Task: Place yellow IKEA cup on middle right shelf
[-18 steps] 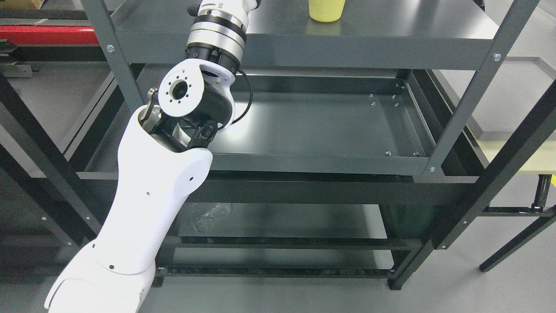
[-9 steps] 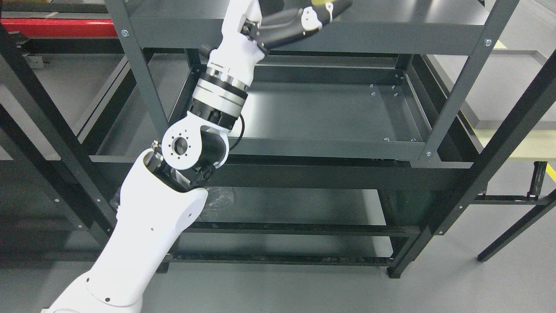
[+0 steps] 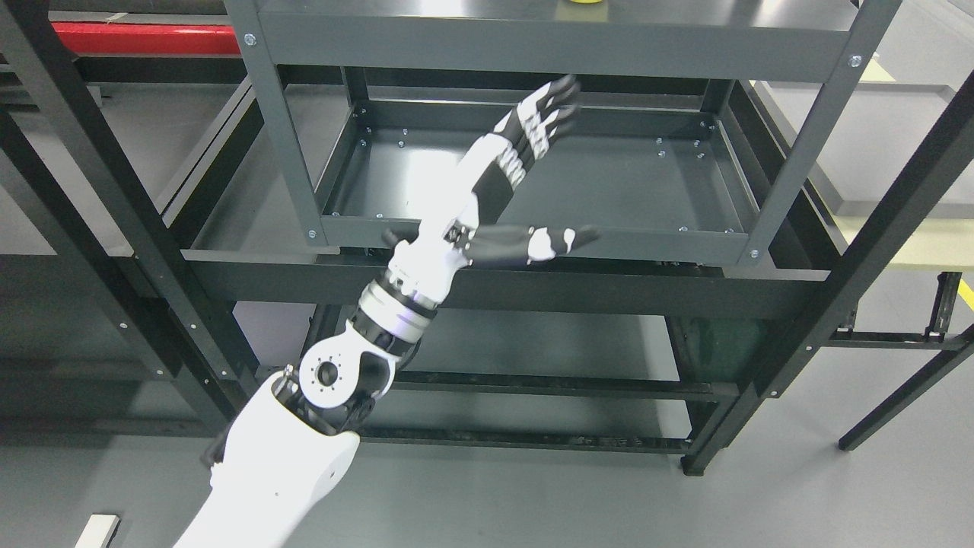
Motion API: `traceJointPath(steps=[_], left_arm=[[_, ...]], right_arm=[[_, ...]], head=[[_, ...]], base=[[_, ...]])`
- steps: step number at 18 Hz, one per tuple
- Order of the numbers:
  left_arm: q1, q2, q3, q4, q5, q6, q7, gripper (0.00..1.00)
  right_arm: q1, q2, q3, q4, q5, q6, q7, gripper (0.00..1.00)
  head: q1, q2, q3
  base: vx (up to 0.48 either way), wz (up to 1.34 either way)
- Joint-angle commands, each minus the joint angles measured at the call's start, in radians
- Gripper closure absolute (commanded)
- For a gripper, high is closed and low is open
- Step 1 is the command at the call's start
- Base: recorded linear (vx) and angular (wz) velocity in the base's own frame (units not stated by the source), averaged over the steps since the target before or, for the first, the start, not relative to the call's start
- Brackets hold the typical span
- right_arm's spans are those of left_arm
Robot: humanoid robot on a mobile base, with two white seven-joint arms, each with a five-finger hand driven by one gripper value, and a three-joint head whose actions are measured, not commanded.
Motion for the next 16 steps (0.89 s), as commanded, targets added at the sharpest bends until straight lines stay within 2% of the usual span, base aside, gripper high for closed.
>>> traceJointPath(steps=[1,2,4,7,9,16], left_arm=[[0.202,-0.091,0.250,0.196,-0.165,0.018,-0.009,0.01],[0.219,-0.128,0.313,0.229,-0.205,0.018,-0.009,0.01],[0.252,-0.128,0.423,0.248,-0.282,0.027,-0.009,0.01],[0.279,-0.128,0.493,0.240,-0.319,0.111,0.046,0.01],[0.279,-0.128,0.520,0.222,-0.317,0.153,0.076,0.01],[0.294,-0.128,0.565,0.185,-0.317,0.161,0.080,0.01]], right_arm=[[0.014,-0.017,0.017,0.000,-0.025,0.001,0.001,0.01],[0.014,-0.017,0.017,0.000,-0.025,0.001,0.001,0.01],[0.014,-0.017,0.017,0.000,-0.025,0.001,0.001,0.01],[0.014,-0.017,0.017,0.000,-0.025,0.001,0.001,0.01],[0.014,-0.017,0.017,0.000,-0.025,0.001,0.001,0.01],[0.014,-0.017,0.017,0.000,-0.025,0.001,0.001,0.01]], head=[[0.0000,0.000,0.000],[0.0000,0.000,0.000],[0.0000,0.000,0.000],[0.0000,0.000,0.000],[0.0000,0.000,0.000],[0.0000,0.000,0.000]], base=[[-0.050,0.00],[-0.033,0.00],[-0.023,0.00],[-0.002,-0.01],[0.000,0.00],[0.000,0.00]])
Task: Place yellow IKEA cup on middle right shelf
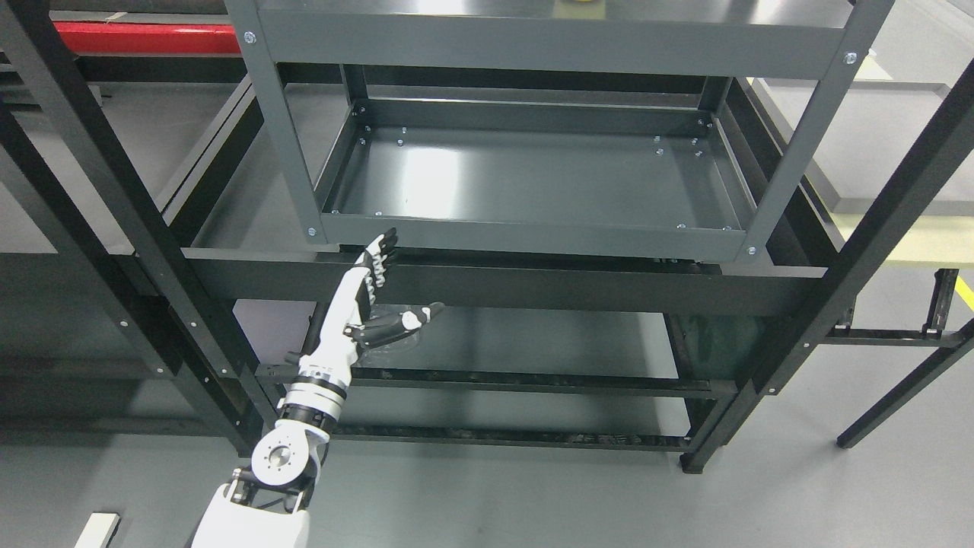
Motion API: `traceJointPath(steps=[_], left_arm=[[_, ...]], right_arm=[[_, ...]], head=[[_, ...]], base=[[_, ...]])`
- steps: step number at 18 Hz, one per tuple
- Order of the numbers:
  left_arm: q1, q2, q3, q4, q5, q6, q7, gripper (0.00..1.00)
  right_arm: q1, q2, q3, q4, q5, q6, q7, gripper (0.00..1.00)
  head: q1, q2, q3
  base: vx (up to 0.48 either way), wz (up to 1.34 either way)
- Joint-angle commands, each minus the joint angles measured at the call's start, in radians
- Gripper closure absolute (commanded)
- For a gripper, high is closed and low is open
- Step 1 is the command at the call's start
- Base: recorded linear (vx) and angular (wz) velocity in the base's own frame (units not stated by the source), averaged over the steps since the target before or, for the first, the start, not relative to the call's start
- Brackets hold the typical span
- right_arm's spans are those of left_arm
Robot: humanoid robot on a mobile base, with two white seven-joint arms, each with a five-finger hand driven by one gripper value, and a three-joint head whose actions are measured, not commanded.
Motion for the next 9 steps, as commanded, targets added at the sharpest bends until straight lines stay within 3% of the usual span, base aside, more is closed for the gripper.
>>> traceJointPath(steps=[1,9], left_arm=[[0.022,-0.015,0.165,0.020,-0.005,-0.006,0.001,0.01],[0.031,-0.015,0.150,0.019,-0.002,-0.040,0.000,0.01]], right_arm=[[0.014,-0.017,0.017,0.000,-0.025,0.001,0.006,0.01],[0.014,-0.017,0.017,0.000,-0.025,0.001,0.006,0.01]], head=[[0.0000,0.000,0.000],[0.0000,0.000,0.000]], base=[[0.000,0.00],[0.006,0.00]])
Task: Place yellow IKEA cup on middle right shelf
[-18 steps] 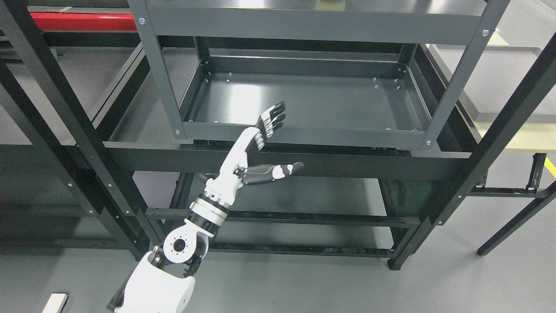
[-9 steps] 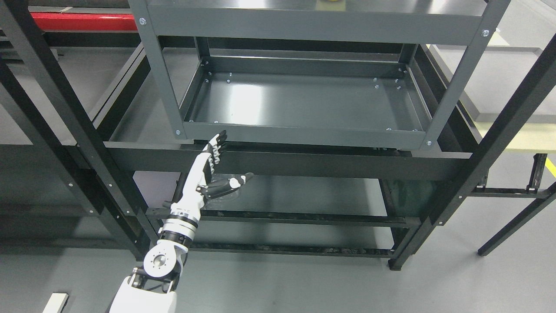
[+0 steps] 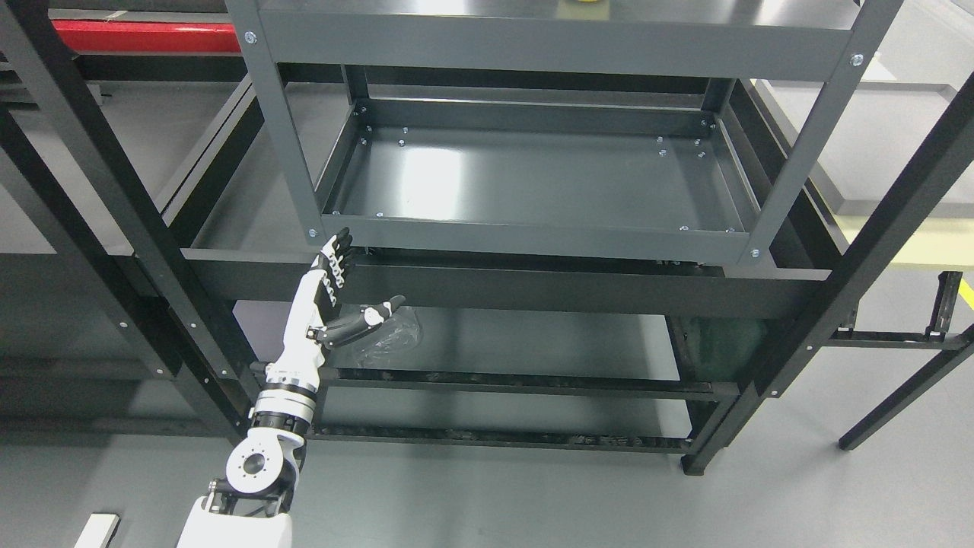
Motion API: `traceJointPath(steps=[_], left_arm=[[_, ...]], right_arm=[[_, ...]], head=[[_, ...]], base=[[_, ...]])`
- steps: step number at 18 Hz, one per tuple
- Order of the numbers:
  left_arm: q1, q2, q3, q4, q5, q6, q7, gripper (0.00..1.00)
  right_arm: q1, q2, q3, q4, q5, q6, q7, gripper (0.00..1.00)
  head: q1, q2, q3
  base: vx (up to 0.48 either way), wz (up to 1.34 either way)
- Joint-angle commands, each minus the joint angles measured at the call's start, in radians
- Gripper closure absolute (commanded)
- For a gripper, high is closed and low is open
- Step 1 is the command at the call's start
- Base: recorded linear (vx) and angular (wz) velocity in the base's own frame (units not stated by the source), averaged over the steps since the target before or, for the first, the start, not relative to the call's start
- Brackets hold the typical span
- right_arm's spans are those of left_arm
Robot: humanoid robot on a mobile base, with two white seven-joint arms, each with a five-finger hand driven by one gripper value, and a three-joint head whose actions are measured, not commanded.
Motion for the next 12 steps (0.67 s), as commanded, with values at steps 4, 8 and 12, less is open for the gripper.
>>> traceJointPath(steps=[4,8,12], left_arm=[[0.066,0.005,0.062,-0.037,0.001,-0.004,-0.005,0.01],[0.089,0.005,0.080,-0.059,0.002,-0.004,-0.011,0.01],[0.089,0.005,0.080,-0.068,0.004,-0.004,-0.011,0.01]], right_arm=[[0.014,-0.017,0.017,0.000,-0.025,0.001,0.000,0.01],[0.014,-0.017,0.017,0.000,-0.025,0.001,0.000,0.01],[0.014,-0.017,0.017,0.000,-0.025,0.001,0.000,0.01]], head=[[0.0000,0.000,0.000],[0.0000,0.000,0.000],[0.0000,0.000,0.000]], base=[[0.004,0.00],[0.000,0.00],[0.000,0.00]])
